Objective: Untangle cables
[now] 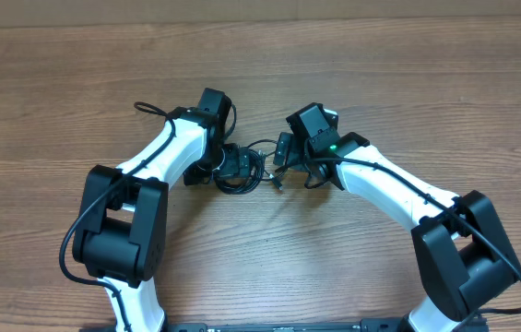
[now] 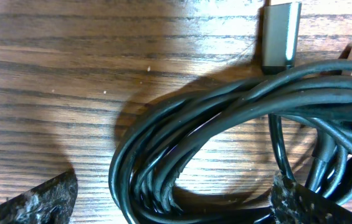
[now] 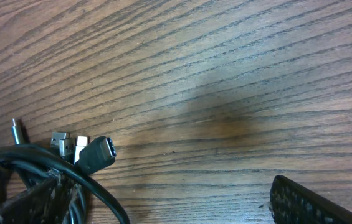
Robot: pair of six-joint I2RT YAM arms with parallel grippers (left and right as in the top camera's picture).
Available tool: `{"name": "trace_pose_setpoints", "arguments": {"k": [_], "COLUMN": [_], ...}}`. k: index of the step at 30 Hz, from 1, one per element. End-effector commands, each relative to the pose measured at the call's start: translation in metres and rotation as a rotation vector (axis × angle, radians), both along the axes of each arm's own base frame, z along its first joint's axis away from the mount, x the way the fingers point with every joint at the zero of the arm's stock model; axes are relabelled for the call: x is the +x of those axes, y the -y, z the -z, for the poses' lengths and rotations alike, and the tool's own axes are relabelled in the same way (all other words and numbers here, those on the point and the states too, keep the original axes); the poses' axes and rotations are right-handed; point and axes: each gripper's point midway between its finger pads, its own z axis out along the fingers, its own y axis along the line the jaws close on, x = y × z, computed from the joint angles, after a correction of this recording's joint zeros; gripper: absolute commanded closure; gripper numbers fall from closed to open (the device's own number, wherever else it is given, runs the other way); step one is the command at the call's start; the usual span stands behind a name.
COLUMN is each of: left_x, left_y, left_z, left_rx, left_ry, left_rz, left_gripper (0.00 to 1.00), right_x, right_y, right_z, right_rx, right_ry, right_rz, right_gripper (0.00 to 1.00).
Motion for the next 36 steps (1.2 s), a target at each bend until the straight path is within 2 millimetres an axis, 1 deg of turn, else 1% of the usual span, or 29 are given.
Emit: {"name": "trace_pose_setpoints", "arguments": {"k": [1,4,9,10,13,14,17,19,25,27,30,33,34,36], "left_x": [-0.012,-0.012,-0.012,-0.012,-0.011,-0.01,-0.009,-0.01,-0.007,-0.006,0.007,0.023,0.029,0.036], "left_y": [-0.003,-0.003,-0.003,-0.003,-0.002,-0.001,0.001,0.002,0.014,0.023,0.028,0.03,0.031,0.033], "left_z": [0.017,0.017,0.017,0.017,0.016,0.016,0.016,0.016,0.011,0.001,-0.023,-0.061,-0.078,-0.105], "left_rx": [0.008,0.012,0.011,0.01,0.005,0.003,-0.007,-0.014,-0.098,-0.176,-0.228,-0.249,-0.257,-0.271], "left_ry": [-0.05,-0.047,-0.029,-0.026,-0.022,-0.017,-0.02,-0.021,-0.017,-0.029,0.022,0.124,0.167,0.237], "left_rz": [0.003,0.026,0.175,0.183,0.183,0.183,0.158,0.155,0.149,0.138,0.127,0.128,0.132,0.139], "left_gripper": [0.0,0.0,0.0,0.01,0.01,0.01,0.0,0.0,0.0,0.0,0.0,0.01,0.01,0.01], "right_x": [0.004,0.004,0.003,0.003,0.014,0.019,0.024,0.024,0.024,0.024,0.024,0.024,0.024,0.024], "right_y": [-0.001,-0.001,-0.001,-0.002,-0.026,-0.029,-0.032,-0.032,-0.032,-0.032,-0.032,-0.032,-0.032,-0.032], "right_z": [-0.004,-0.004,-0.004,-0.004,-0.016,-0.019,-0.023,-0.024,-0.024,-0.024,-0.024,-0.024,-0.024,-0.024], "right_rx": [-0.008,-0.008,-0.008,0.002,0.146,0.162,0.177,0.177,0.177,0.176,0.176,0.176,0.176,0.176], "right_ry": [0.021,0.021,0.021,0.018,0.05,0.073,0.099,0.099,0.1,0.101,0.101,0.101,0.101,0.101], "right_rz": [0.001,0.001,0.0,0.002,0.016,0.014,0.013,0.013,0.013,0.013,0.013,0.013,0.013,0.013], "right_gripper": [0.0,0.0,0.0,0.0,0.0,0.0,0.0,0.0,0.0,0.0,0.0,0.0,0.0,0.0]}}
